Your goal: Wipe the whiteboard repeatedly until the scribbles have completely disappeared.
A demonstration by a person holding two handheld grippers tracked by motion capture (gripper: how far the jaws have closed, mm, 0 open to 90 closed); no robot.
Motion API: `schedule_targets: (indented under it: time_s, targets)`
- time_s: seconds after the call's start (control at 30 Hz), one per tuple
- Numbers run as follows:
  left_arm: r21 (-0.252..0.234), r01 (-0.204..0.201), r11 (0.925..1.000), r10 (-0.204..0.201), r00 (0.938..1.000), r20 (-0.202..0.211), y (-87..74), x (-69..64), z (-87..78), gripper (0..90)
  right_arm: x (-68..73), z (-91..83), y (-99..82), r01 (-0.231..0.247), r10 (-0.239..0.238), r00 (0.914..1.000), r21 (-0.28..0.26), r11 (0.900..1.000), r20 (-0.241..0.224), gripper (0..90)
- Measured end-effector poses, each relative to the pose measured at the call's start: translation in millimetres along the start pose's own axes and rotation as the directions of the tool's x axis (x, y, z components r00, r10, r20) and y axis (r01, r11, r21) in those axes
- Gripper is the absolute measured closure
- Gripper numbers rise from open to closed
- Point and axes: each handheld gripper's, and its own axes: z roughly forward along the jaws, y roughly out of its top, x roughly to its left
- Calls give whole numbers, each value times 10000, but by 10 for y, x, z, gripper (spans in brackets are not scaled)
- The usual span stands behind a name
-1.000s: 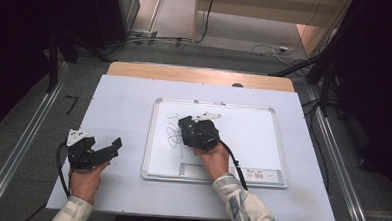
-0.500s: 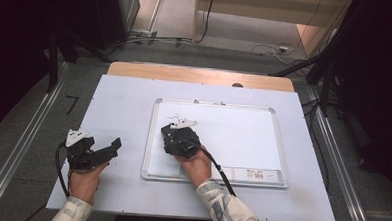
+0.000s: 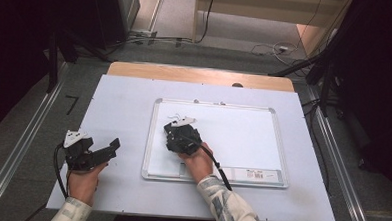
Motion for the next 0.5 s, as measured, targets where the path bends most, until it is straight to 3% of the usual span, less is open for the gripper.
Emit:
schedule_targets:
  time_s: [0.23,0.3,0.5]
  targets:
    - [-35,56,10000,-56,10000,-3,-4,19,-17,61,-184,51,62,-353,352,9993,76,9993,139,377]
    - [-15,56,10000,-56,10000,-8,-2,19,-16,61,-161,49,58,-295,293,9991,61,9995,294,377]
    - [13,15,10000,-15,10000,68,6,-14,8,61,-21,9,28,-151,151,9999,174,9997,-11,377]
